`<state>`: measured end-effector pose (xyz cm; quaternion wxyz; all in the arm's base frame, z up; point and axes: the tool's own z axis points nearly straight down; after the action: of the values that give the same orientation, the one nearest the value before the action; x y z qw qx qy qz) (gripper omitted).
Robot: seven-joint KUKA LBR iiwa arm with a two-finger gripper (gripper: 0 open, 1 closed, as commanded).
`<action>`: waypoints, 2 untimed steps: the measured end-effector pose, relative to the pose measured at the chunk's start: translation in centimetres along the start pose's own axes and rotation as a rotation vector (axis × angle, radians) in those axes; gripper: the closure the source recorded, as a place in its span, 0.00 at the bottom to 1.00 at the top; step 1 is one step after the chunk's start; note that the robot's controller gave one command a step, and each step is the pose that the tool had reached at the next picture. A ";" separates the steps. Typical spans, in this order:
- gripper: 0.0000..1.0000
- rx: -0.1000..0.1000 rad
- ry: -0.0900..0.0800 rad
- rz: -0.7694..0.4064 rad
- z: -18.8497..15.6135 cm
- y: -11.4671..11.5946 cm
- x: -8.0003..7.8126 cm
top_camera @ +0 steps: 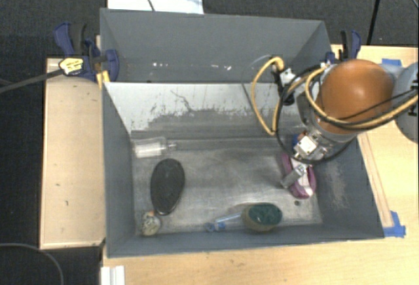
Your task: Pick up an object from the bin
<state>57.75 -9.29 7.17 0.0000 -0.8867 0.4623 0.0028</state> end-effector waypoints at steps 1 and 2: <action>1.00 0.001 0.000 0.005 -0.1 -0.1 0.0; 1.00 0.007 0.006 0.015 -5.8 -0.2 0.0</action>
Offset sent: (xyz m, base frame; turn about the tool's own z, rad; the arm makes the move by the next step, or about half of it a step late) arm 0.0000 0.0000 0.0000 0.0000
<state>57.94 -9.21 12.93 0.0015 -0.8832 0.4689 -0.0015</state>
